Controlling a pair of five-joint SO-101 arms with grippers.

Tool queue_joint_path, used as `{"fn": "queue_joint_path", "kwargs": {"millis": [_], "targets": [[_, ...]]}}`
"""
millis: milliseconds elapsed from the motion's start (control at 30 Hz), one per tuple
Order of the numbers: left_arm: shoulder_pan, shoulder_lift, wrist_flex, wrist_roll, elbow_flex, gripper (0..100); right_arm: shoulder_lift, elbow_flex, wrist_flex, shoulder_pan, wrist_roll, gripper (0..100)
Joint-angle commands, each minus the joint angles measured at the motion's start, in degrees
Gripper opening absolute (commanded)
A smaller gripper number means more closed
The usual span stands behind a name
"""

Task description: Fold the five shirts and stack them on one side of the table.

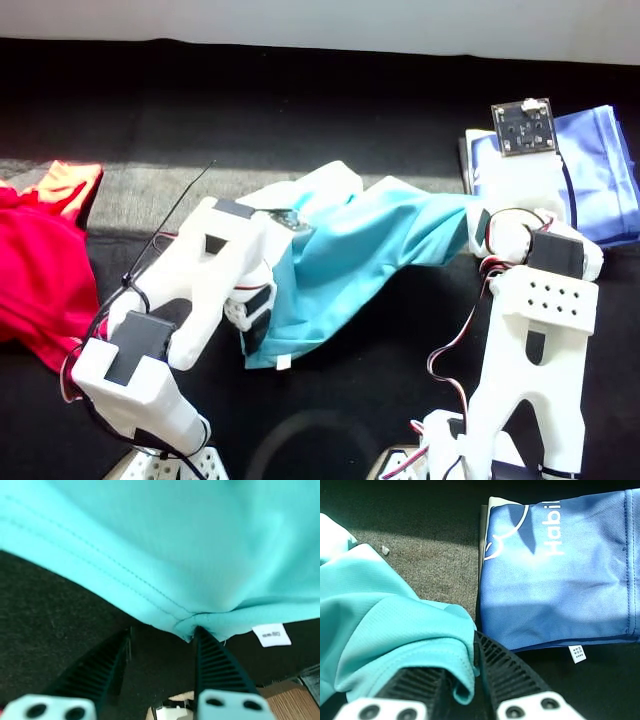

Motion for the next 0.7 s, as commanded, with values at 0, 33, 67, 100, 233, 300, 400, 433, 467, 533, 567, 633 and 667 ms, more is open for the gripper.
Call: {"fn": "queue_joint_path", "kwargs": {"millis": [0, 33, 67, 100, 233, 300, 400, 433, 467, 533, 567, 633, 667], "targets": [[-0.5, -2.2, -3.9, 2.1, -0.5, 19, -2.4, -0.3, 0.0, 0.4, 0.6, 0.6], [-0.5, -2.2, -4.2, 2.1, -0.9, 19, -2.4, -0.3, 0.0, 0.4, 0.6, 0.6], [-0.6, -2.2, -4.0, 2.1, -1.8, 19, -2.4, -0.3, 0.0, 0.4, 0.6, 0.6], [-0.7, -2.2, -3.8, 2.1, -2.8, 19, -2.4, -0.3, 0.0, 0.4, 0.6, 0.6], [-0.4, -2.9, 3.9, 2.1, -6.4, 19, -2.4, -0.3, 0.0, 0.4, 0.6, 0.6], [0.8, -2.9, 9.1, 2.1, -8.0, 19, -2.4, -0.3, 0.0, 0.4, 0.6, 0.6], [3.2, -2.9, 14.7, 2.1, -9.8, 19, -2.4, -0.3, 0.0, 0.4, 0.6, 0.6], [4.1, -2.9, 15.8, 2.1, -10.0, 19, -2.4, -0.3, 0.0, 0.4, 0.6, 0.6], [5.0, -2.9, 16.6, 2.1, -10.1, 19, -2.4, -0.3, 0.0, 0.4, 0.6, 0.6], [6.5, -2.9, 17.8, 2.1, -10.2, 19, -2.4, -0.3, 0.0, 0.4, 0.6, 0.6], [7.4, -2.9, 18.3, 2.1, -10.2, 18, -2.4, -0.3, 0.0, 0.4, 0.6, 0.6], [8.9, -3.6, 18.9, 2.1, -10.2, 18, -2.4, -0.3, 0.0, 0.4, 0.6, 0.6], [9.5, -4.4, 19.0, 2.1, -10.1, 18, -2.4, -0.3, 0.0, 0.4, 0.6, 0.6]]}}
